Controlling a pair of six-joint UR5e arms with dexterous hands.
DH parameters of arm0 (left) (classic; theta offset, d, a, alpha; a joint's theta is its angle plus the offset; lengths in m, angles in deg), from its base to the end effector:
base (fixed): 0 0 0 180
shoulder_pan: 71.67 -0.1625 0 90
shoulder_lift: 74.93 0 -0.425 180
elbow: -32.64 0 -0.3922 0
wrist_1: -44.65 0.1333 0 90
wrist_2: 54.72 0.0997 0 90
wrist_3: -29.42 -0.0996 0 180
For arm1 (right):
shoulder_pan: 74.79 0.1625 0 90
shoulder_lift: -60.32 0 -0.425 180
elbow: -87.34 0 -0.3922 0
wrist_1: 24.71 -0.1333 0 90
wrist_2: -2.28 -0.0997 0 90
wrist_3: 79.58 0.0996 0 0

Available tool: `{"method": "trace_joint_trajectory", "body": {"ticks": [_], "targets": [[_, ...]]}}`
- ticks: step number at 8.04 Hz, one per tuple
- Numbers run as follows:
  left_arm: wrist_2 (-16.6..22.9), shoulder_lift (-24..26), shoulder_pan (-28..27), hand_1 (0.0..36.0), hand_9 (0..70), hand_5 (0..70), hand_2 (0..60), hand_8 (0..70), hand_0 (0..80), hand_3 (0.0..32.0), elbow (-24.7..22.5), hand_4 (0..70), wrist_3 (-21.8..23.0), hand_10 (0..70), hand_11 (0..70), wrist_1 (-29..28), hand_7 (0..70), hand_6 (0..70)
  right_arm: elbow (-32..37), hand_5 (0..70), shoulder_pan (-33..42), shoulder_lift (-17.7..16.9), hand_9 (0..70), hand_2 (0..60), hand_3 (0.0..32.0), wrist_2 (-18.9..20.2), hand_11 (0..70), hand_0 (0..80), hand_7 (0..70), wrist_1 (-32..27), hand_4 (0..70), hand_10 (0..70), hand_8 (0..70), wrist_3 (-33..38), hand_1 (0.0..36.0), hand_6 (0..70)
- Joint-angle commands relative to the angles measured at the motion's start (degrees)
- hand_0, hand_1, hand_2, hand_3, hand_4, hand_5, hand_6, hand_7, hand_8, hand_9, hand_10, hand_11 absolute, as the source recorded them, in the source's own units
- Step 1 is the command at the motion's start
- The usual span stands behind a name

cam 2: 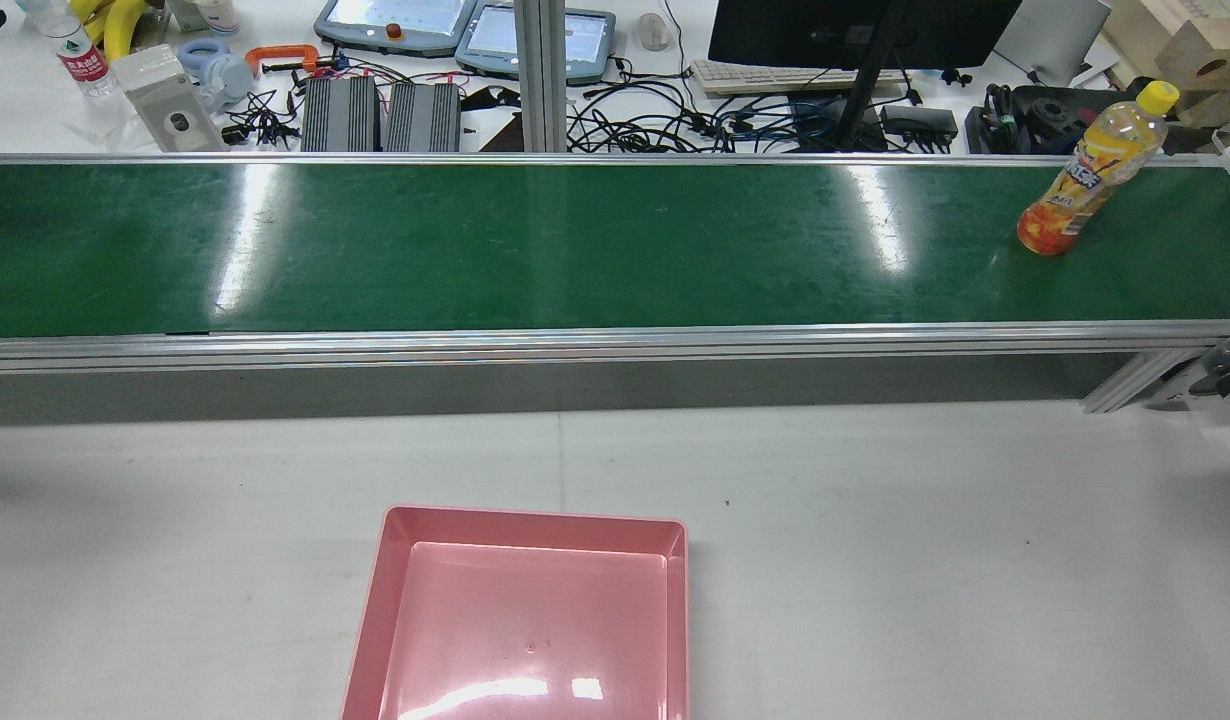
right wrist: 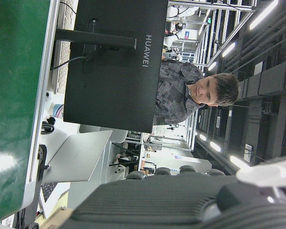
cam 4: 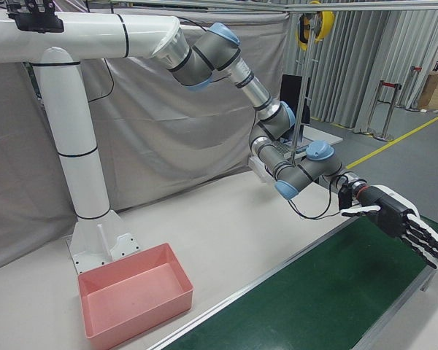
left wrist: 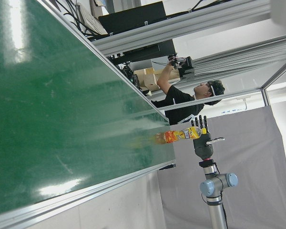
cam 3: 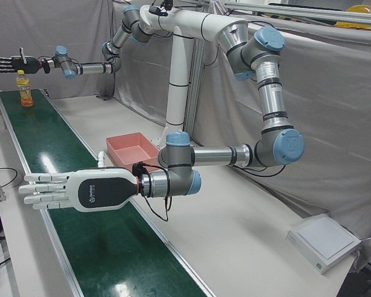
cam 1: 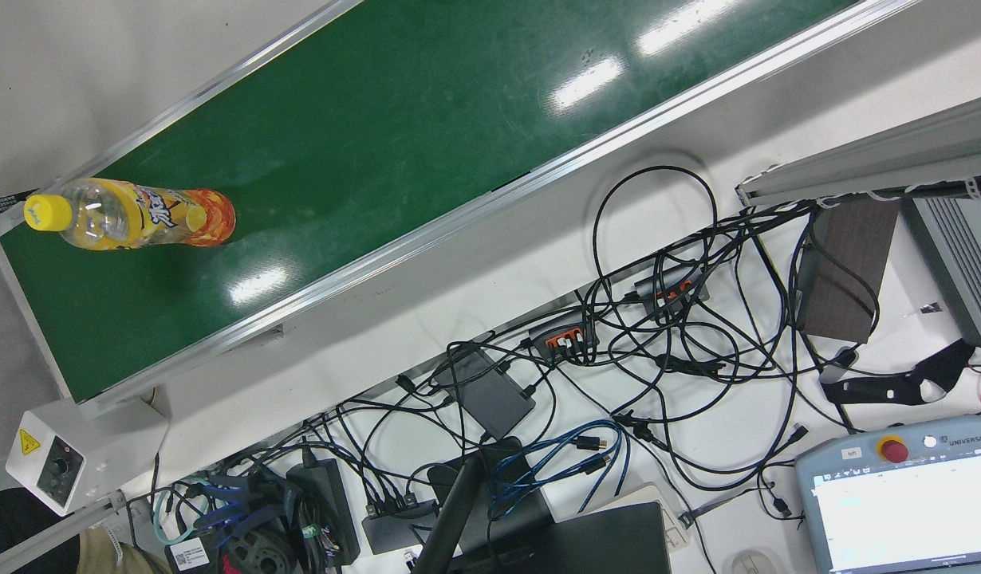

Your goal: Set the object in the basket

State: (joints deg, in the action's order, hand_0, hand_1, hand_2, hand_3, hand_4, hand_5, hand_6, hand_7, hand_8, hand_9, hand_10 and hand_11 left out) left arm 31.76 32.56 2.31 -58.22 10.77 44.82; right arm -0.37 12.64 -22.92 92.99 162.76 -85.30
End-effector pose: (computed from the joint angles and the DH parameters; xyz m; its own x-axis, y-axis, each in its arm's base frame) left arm 0.0386 -0.6397 0.5081 -0.9518 -0.1120 -0.2857 0.2304 0.3543 -0.9063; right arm 0.1079 -0.5407 0.6588 -0.9932 0.0621 0.0989 -0.1018 -0.0463 -0.9937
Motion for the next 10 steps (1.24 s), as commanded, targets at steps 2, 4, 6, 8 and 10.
{"method": "trace_joint_trajectory", "body": {"ticks": [2,4,6,8,10], "targets": [[0.00,0.00,0.02,6.2,0.0,8.8,0.0,0.0,57.8,0.0,-0.81,6.2,0.10,3.6,7.2,0.18,0.0,1.1,0.00,0.0,0.01,0.00,0.0,0.0,0.0,0.00,0.0,0.0,0.0,0.00,0.0,0.0,0.0,0.00,0.0,0.0],[0.00,0.00,0.11,6.1,0.0,8.9,0.0,0.0,57.5,0.0,-1.25,5.9,0.10,3.8,7.4,0.27,0.0,1.1,0.00,0.0,0.01,0.00,0.0,0.0,0.0,0.00,0.0,0.0,0.0,0.00,0.0,0.0,0.0,0.00,0.0,0.0],[0.00,0.00,0.19,6.3,0.0,8.8,0.0,0.0,57.2,0.0,-1.51,5.6,0.10,3.9,7.5,0.18,0.0,1.0,0.00,0.0,-0.07,0.00,0.0,0.0,0.0,0.00,0.0,0.0,0.0,0.00,0.0,0.0,0.0,0.00,0.0,0.0],[0.00,0.00,0.11,6.2,0.0,9.0,0.0,0.0,57.3,0.0,-1.51,5.8,0.10,3.8,7.4,0.18,0.0,1.1,0.00,0.0,0.01,0.00,0.0,0.0,0.0,0.00,0.0,0.0,0.0,0.00,0.0,0.0,0.0,0.00,0.0,0.0],[0.00,0.00,0.28,6.5,0.0,8.9,0.0,0.0,57.5,0.0,-1.60,5.6,0.19,3.9,7.5,0.18,0.0,1.1,0.00,0.0,0.01,0.00,0.0,0.0,0.0,0.00,0.0,0.0,0.0,0.00,0.0,0.0,0.0,0.00,0.0,0.0]]}}
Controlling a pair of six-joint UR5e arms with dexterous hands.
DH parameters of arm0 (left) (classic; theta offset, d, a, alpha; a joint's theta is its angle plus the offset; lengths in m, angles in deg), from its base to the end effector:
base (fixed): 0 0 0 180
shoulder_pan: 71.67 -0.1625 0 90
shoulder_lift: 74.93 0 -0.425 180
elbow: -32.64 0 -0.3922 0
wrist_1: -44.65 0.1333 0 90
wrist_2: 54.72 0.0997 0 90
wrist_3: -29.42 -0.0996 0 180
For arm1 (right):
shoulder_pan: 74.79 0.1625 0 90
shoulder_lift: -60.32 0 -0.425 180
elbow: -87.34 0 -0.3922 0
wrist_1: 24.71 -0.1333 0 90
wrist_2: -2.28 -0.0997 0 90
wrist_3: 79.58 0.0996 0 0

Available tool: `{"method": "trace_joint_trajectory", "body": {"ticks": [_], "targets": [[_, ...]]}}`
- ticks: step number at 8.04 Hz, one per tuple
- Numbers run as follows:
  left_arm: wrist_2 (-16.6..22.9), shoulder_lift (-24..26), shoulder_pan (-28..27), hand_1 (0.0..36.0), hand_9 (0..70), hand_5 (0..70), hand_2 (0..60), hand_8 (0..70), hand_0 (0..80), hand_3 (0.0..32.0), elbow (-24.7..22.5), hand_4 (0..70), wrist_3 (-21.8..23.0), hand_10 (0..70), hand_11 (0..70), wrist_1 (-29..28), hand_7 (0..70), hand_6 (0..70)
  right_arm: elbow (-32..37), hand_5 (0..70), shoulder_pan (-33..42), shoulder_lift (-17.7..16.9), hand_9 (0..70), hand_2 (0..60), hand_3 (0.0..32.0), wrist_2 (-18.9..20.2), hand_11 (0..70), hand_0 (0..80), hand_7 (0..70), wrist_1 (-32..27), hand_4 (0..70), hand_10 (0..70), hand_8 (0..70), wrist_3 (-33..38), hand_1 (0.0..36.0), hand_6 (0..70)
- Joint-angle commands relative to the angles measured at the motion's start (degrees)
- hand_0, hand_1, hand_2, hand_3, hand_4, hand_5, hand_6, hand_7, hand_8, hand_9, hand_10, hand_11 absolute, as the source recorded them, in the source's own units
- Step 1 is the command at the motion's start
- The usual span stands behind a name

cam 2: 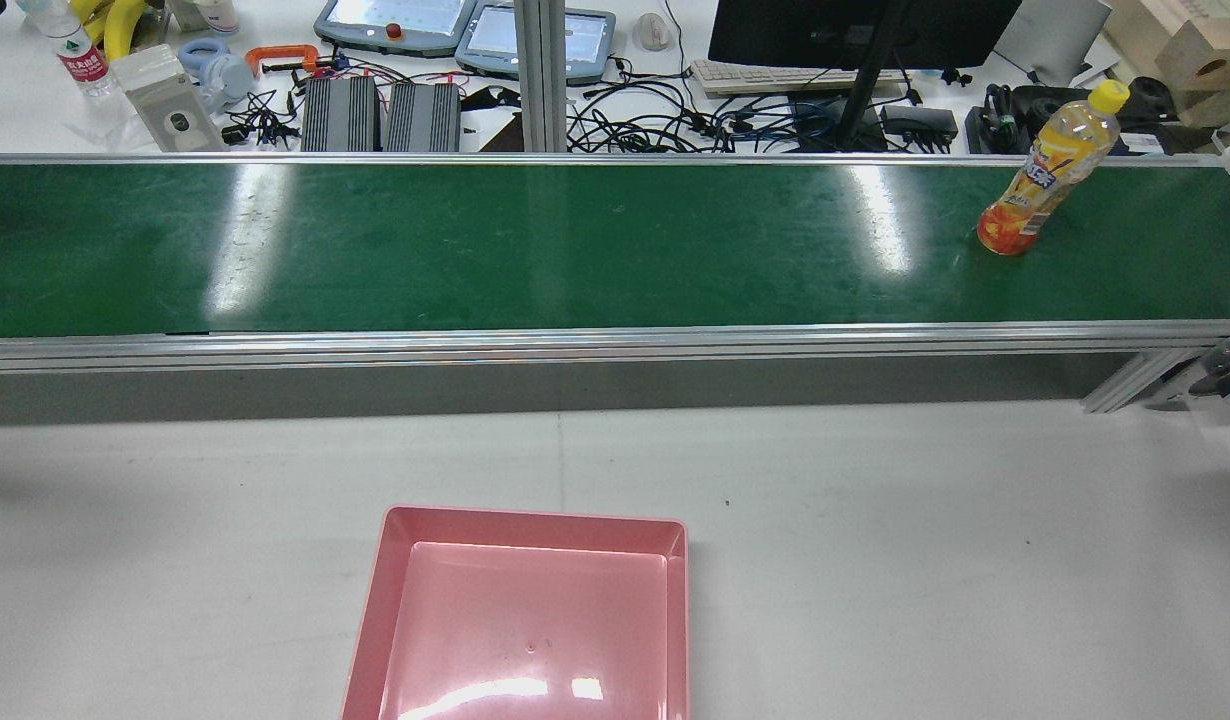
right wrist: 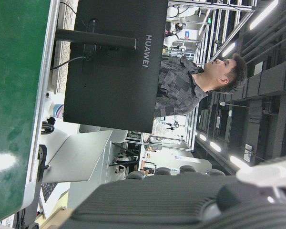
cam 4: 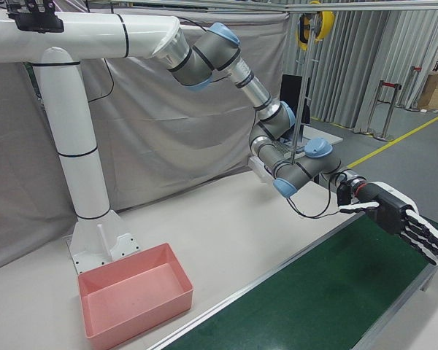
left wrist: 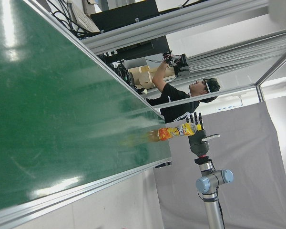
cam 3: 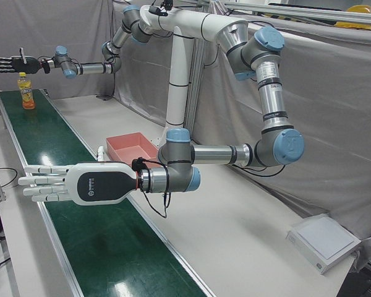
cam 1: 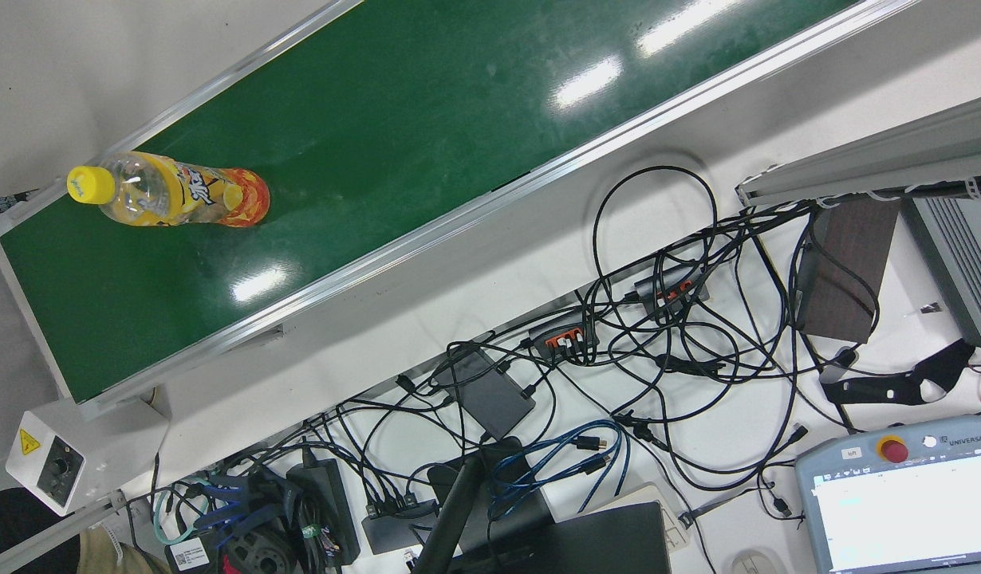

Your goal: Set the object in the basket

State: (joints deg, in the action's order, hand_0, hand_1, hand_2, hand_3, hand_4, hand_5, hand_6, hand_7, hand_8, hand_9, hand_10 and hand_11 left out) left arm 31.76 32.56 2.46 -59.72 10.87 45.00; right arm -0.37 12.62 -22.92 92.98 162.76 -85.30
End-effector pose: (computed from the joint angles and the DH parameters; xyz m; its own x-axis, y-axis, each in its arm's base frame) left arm 0.0364 -0.6380 0.4955 -0.9542 -0.1038 -0.2805 0.2239 0.3735 -0.9002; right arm 0.1078 -0.5407 0.6588 -0.9931 0.0623 0.0989 -0.1019 -0.0463 -0.9937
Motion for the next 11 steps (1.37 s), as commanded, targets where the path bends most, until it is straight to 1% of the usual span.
{"method": "trace_joint_trajectory", "body": {"ticks": [1,11], "targets": [[0.00,0.00,0.05,6.5,0.0,8.9,0.0,0.0,57.6,0.0,-0.09,5.7,0.09,3.9,7.6,0.00,0.0,1.0,0.00,0.0,-0.05,0.00,0.0,0.0,0.0,0.00,0.0,0.0,0.0,0.00,0.0,0.0,0.0,0.00,0.0,0.0],[0.00,-0.09,0.23,6.6,0.0,9.2,0.0,0.0,57.4,0.0,-1.24,5.8,0.09,3.8,7.4,0.00,0.0,1.0,0.00,0.0,0.04,0.00,0.0,0.0,0.0,0.00,0.0,0.0,0.0,0.00,0.0,0.0,0.0,0.00,0.0,0.0]]}}
